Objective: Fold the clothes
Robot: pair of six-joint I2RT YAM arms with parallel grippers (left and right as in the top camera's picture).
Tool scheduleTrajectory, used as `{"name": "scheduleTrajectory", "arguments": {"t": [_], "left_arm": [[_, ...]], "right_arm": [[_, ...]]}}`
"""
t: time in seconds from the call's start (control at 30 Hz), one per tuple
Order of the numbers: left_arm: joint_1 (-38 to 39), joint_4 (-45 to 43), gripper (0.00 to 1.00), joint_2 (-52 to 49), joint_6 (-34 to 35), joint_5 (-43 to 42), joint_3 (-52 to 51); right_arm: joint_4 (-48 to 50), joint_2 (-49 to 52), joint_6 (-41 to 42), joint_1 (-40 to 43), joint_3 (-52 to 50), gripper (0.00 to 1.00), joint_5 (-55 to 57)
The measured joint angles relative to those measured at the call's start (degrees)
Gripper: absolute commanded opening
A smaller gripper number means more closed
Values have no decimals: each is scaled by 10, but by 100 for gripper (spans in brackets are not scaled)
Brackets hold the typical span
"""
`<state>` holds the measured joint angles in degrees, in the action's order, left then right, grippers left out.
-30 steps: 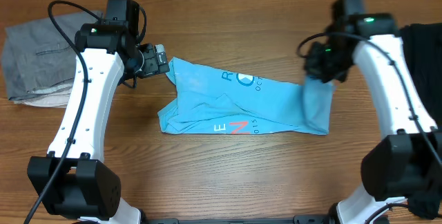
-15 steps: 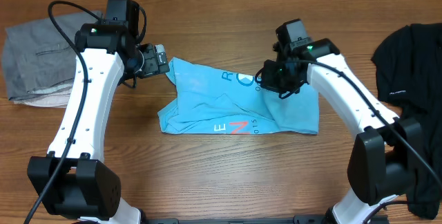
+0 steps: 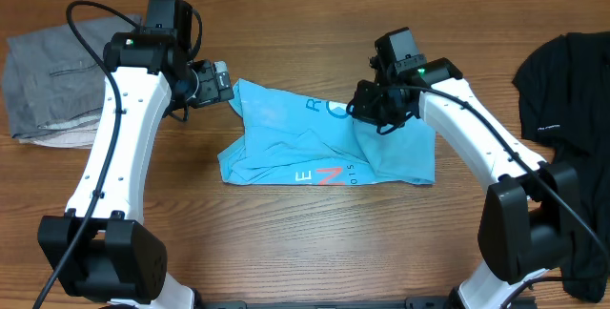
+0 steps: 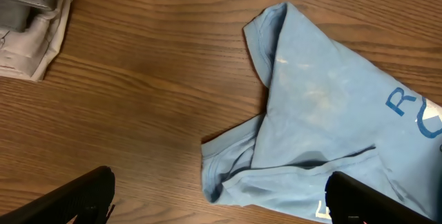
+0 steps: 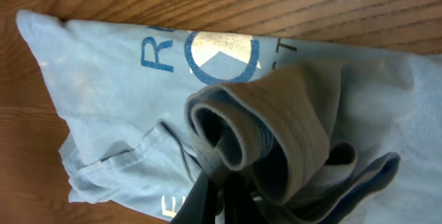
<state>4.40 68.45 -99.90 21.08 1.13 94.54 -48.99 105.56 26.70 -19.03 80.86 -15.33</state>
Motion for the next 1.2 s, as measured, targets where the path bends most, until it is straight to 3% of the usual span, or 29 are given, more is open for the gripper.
{"name": "scheduleTrajectory", "arguments": {"t": [0.37,0.53,0.63,0.83,1.13,1.2], "left_arm": [[0,0,100,0,0,0,0],[0,0,100,0,0,0,0],[0,0,100,0,0,0,0],[0,0,100,0,0,0,0],[0,0,100,0,0,0,0],[0,0,100,0,0,0,0]], "right_arm": [[18,6,12,-26,0,5,-4],[19,20,17,-30,0,16,-3],[23,22,20,-33,0,33,-8],[51,22,-26,-33,0,44,-99],[-57,22,-90,58,6,44,-155],[-78,22,-92,80,6,36,-139]]}}
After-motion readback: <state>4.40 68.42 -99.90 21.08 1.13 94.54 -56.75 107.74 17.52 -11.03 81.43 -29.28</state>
